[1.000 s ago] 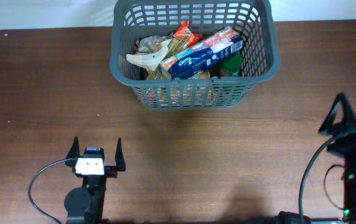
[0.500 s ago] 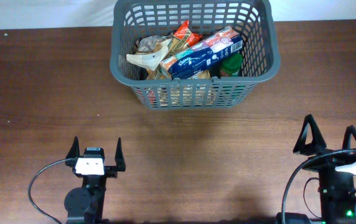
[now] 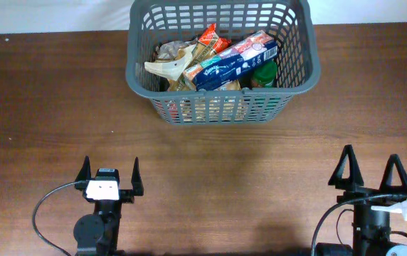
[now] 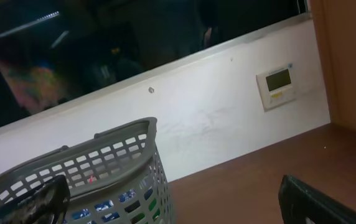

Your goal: Pack container

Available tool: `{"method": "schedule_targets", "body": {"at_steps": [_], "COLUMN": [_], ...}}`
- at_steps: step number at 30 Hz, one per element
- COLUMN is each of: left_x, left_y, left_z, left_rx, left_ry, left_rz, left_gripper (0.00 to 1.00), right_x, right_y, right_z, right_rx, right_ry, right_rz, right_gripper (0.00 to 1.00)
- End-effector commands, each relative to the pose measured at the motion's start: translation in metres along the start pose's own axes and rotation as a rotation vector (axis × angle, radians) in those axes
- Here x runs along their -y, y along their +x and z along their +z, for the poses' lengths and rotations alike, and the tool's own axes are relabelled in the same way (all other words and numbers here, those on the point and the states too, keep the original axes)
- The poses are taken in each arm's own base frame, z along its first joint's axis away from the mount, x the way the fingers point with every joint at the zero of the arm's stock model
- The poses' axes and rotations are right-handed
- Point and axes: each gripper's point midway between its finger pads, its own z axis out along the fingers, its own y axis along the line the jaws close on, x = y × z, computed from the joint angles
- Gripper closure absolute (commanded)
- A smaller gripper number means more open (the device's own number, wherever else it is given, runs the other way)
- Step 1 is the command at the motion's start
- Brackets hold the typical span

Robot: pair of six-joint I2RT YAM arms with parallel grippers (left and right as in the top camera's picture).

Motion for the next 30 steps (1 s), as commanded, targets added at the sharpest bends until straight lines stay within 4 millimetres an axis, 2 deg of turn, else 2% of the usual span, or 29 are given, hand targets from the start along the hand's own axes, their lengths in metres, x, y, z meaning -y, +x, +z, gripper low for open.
{"method": "schedule_targets", "body": {"at_steps": [1,10,16,23,30], "left_x": [-0.003,-0.003,-0.003,-0.003,-0.003], "left_y": [0.003,0.003,0.003,0.003,0.003], "left_z": [0.0,0.0,0.0,0.0,0.0], "left_rx": [-0.002,-0.002,-0.002,-0.002,-0.002], "left_ry": [-0.017,-0.017,-0.017,-0.017,-0.017], "left_rz": [0.016,0.016,0.016,0.016,0.016], "left_gripper": [0.01,0.01,0.01,0.01,0.01], "right_x": [0.003,0.007,0.017,0.032,0.033], "right_y": [0.01,0.033,0.068,0.111,0.136], "right_z": [0.001,0.006,0.014,0.026,0.027], "right_rx": [-0.014,-0.063,-0.117,-0.104,-0.13], "right_ry": [0.005,0.014,0.032,0.037,0.017], "right_rz": [0.008,0.012,0.005,0.006,0.007], "right_gripper": [0.01,0.01,0.01,0.01,0.01]}}
